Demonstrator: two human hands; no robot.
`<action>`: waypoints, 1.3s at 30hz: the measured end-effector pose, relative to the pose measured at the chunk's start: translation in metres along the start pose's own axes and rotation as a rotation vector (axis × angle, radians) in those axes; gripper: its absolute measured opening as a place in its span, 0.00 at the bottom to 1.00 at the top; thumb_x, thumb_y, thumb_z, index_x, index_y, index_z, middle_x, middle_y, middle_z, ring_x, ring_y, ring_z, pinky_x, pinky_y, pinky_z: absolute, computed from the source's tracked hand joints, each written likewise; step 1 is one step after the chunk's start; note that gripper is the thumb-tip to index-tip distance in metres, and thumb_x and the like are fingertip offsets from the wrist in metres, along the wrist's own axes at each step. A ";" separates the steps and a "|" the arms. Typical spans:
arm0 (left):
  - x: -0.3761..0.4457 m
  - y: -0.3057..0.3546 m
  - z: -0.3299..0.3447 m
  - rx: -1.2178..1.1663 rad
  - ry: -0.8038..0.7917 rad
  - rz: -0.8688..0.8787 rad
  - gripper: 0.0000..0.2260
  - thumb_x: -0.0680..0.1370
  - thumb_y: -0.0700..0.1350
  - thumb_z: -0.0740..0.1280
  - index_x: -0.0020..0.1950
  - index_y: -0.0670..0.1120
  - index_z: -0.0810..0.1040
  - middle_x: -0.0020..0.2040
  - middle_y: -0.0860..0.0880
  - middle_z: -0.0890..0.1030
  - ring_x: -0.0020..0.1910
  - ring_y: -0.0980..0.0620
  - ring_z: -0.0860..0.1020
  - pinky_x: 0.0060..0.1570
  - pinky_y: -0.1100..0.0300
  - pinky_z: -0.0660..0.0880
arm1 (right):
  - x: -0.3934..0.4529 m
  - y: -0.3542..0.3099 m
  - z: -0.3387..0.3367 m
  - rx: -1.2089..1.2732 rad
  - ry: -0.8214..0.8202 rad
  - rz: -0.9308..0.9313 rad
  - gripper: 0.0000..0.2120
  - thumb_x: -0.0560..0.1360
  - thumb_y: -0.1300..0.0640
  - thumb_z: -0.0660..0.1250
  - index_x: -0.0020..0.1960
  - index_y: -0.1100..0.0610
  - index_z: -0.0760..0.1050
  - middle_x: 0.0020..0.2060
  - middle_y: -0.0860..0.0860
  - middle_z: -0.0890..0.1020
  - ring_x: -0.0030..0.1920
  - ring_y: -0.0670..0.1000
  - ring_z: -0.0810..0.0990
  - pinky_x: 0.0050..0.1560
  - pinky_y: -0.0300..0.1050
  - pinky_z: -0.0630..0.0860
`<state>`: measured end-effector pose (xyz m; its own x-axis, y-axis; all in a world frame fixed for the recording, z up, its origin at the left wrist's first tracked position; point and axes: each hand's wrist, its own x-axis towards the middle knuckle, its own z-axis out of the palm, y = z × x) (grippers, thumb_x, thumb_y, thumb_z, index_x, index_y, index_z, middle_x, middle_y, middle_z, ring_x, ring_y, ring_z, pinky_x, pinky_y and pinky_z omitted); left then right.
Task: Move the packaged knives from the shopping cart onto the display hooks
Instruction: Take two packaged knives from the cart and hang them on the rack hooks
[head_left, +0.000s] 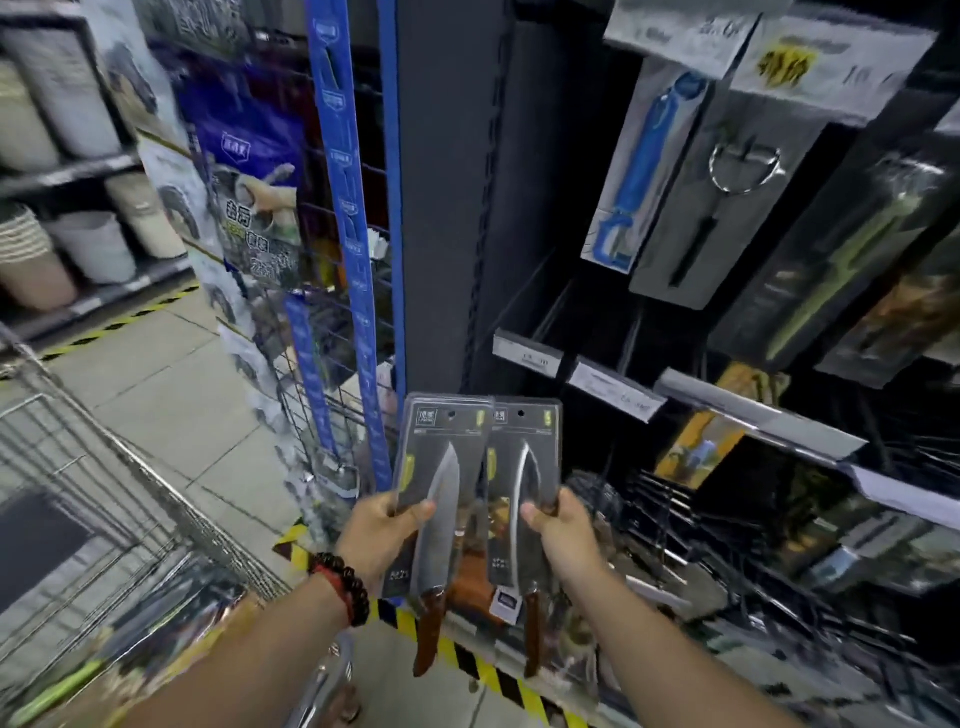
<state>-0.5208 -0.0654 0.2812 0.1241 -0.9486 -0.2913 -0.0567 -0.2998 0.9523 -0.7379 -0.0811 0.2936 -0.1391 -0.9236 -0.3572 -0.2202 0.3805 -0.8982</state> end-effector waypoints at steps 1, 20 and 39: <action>0.004 -0.004 0.000 0.015 0.013 -0.010 0.10 0.76 0.43 0.70 0.35 0.42 0.76 0.31 0.53 0.78 0.35 0.53 0.77 0.36 0.61 0.70 | 0.007 -0.005 0.002 0.021 -0.012 0.010 0.09 0.78 0.61 0.67 0.58 0.57 0.74 0.55 0.57 0.81 0.51 0.54 0.79 0.51 0.47 0.75; 0.052 0.003 0.006 -0.180 -0.188 -0.040 0.27 0.63 0.61 0.74 0.56 0.47 0.81 0.51 0.51 0.85 0.53 0.50 0.82 0.56 0.49 0.78 | 0.081 -0.031 0.017 0.133 0.108 -0.052 0.05 0.76 0.63 0.69 0.47 0.55 0.75 0.46 0.57 0.82 0.50 0.58 0.82 0.58 0.61 0.77; 0.051 0.002 -0.002 -0.226 -0.205 -0.062 0.16 0.70 0.51 0.76 0.53 0.43 0.82 0.48 0.45 0.86 0.49 0.46 0.83 0.51 0.51 0.77 | 0.081 -0.019 0.019 0.195 0.128 -0.058 0.05 0.75 0.64 0.69 0.46 0.57 0.74 0.41 0.54 0.78 0.45 0.55 0.78 0.60 0.63 0.74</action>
<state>-0.5125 -0.1139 0.2684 -0.0830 -0.9367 -0.3402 0.1688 -0.3497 0.9215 -0.7271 -0.1643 0.2769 -0.2551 -0.9258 -0.2789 -0.0425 0.2989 -0.9533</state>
